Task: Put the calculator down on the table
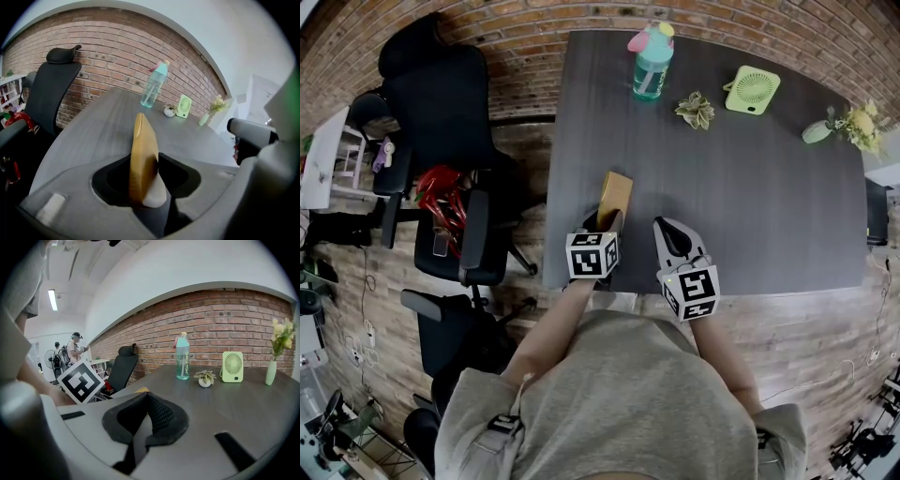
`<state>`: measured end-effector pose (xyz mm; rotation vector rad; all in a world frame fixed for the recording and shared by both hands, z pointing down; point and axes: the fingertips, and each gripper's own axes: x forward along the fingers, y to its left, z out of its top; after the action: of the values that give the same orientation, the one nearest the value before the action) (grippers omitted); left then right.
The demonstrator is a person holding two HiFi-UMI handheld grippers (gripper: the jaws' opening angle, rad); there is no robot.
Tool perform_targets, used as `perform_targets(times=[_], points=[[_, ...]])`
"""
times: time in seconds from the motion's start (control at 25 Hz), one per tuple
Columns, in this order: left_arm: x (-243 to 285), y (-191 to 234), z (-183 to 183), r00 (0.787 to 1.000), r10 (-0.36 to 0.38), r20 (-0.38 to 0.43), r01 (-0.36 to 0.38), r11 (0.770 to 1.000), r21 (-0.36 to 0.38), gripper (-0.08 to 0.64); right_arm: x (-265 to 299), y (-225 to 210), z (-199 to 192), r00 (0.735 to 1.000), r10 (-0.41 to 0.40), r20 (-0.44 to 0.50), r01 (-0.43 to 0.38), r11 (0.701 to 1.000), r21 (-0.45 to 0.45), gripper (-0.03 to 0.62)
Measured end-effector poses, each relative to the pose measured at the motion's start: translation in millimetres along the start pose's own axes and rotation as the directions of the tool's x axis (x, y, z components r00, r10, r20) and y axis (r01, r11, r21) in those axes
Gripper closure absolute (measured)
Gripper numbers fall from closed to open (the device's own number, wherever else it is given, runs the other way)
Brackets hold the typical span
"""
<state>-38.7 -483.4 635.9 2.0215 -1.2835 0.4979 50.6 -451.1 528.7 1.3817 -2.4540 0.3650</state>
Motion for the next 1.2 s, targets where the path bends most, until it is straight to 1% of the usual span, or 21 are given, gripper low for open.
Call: perform_targets(times=[0.44, 0.6, 0.92, 1.12, 1.2], points=[[-3, 21, -2, 0.997, 0.072, 0.004, -0.072, 0.997, -0.012, 0.341, 0, 2, 1, 1.0, 0.002, 0.01, -0.002, 1.0, -0.001, 0.591], [-4, 24, -3, 0.997, 0.074, 0.008, -0.074, 0.997, -0.021, 0.337, -3, 3, 1, 1.0, -0.006, 0.013, 0.006, 1.0, -0.002, 0.591], [-6, 28, -6, 0.993, 0.119, 0.024, -0.12, 0.993, 0.016, 0.33, -19, 5, -1, 0.999, -0.025, 0.026, 0.026, 1.0, -0.003, 0.591], [-10, 27, -8, 0.992, 0.121, 0.026, -0.122, 0.992, 0.026, 0.33, -34, 9, -3, 0.999, -0.034, 0.037, 0.035, 0.999, -0.01, 0.591], [-17, 23, -7, 0.993, 0.114, 0.041, -0.116, 0.993, 0.03, 0.33, -41, 11, -3, 0.998, -0.039, 0.042, 0.04, 0.999, -0.012, 0.591]])
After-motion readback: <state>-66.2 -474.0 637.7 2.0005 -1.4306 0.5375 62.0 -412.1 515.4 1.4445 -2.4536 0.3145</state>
